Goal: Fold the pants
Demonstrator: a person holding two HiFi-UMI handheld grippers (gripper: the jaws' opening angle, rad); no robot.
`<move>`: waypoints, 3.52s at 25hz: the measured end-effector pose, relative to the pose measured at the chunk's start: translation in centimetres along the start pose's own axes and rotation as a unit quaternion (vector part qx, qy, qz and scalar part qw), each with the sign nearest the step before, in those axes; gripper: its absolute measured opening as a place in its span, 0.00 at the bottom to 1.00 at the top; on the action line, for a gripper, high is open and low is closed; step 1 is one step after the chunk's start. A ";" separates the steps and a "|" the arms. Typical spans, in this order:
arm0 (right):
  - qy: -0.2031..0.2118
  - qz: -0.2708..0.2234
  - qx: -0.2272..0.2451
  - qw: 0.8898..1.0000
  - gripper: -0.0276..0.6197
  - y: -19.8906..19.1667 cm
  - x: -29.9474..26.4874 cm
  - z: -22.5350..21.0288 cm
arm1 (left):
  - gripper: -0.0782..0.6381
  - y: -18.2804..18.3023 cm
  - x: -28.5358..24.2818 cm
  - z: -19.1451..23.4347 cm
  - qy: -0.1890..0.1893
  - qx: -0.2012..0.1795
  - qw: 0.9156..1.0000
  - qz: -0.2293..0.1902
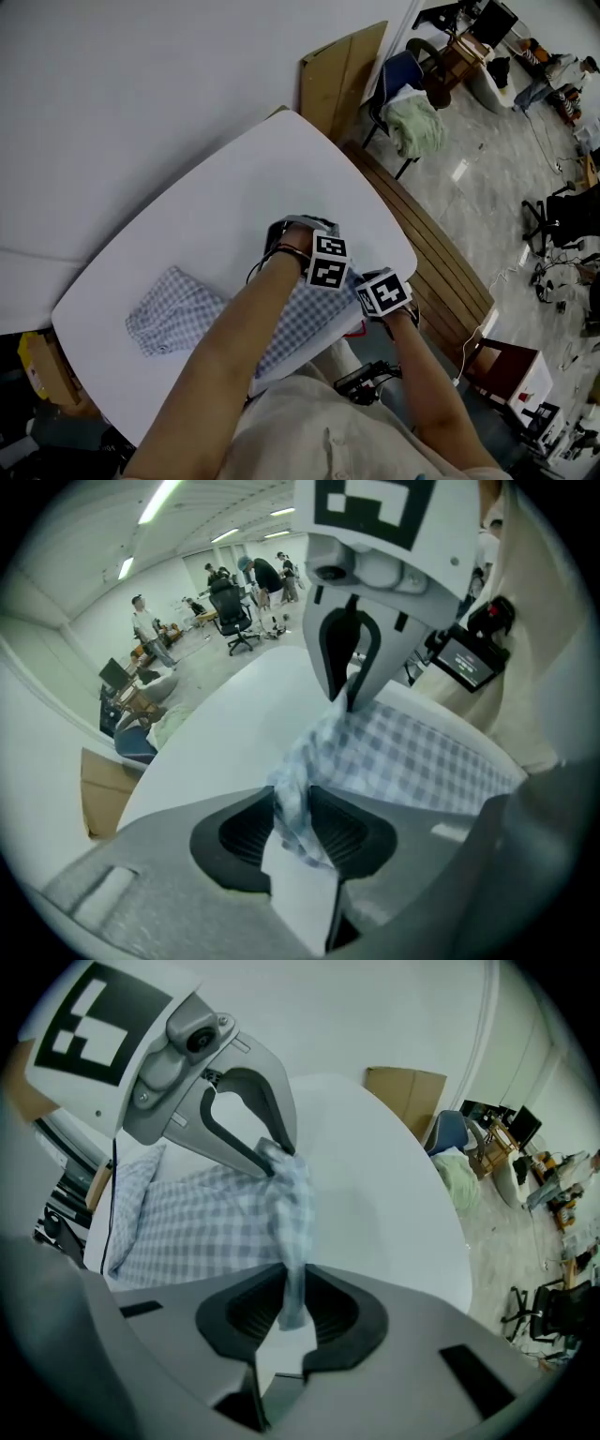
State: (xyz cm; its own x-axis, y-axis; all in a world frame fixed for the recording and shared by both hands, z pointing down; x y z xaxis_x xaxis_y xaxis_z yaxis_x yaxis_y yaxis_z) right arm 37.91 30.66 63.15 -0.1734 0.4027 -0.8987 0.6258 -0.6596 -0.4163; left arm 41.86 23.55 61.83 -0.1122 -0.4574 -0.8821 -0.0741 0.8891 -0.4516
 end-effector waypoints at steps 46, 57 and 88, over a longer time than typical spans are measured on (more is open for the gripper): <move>0.199 -0.061 0.470 0.858 0.07 15.7 2.7 23.9 | 0.12 -10.9 20.3 -14.0 0.270 0.579 0.754 -0.153; 0.238 -0.058 0.552 0.797 0.07 18.2 2.1 31.4 | 0.12 -15.1 25.0 -21.4 0.325 0.660 0.658 -0.160; 0.299 0.020 0.816 0.494 0.12 17.6 -3.8 54.1 | 0.20 -24.2 28.7 -38.4 0.422 0.757 0.483 -0.124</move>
State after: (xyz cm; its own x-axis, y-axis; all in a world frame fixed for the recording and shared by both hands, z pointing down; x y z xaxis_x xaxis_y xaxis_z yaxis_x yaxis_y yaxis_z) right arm 8.49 -16.83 51.78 0.3754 0.1621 -0.9126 -0.9119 -0.1113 -0.3949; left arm 2.37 -11.63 52.59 -0.6972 0.1727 -0.6958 0.5490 -0.4954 -0.6732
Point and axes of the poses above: the fingertips, and each gripper's own axes: x backward along the fingers, z to its left, y out of its top, the point moved 1 cm from there along x, backward along the fingers, and after that the axes turned 10 degrees about -z, right-handed, at the moved point
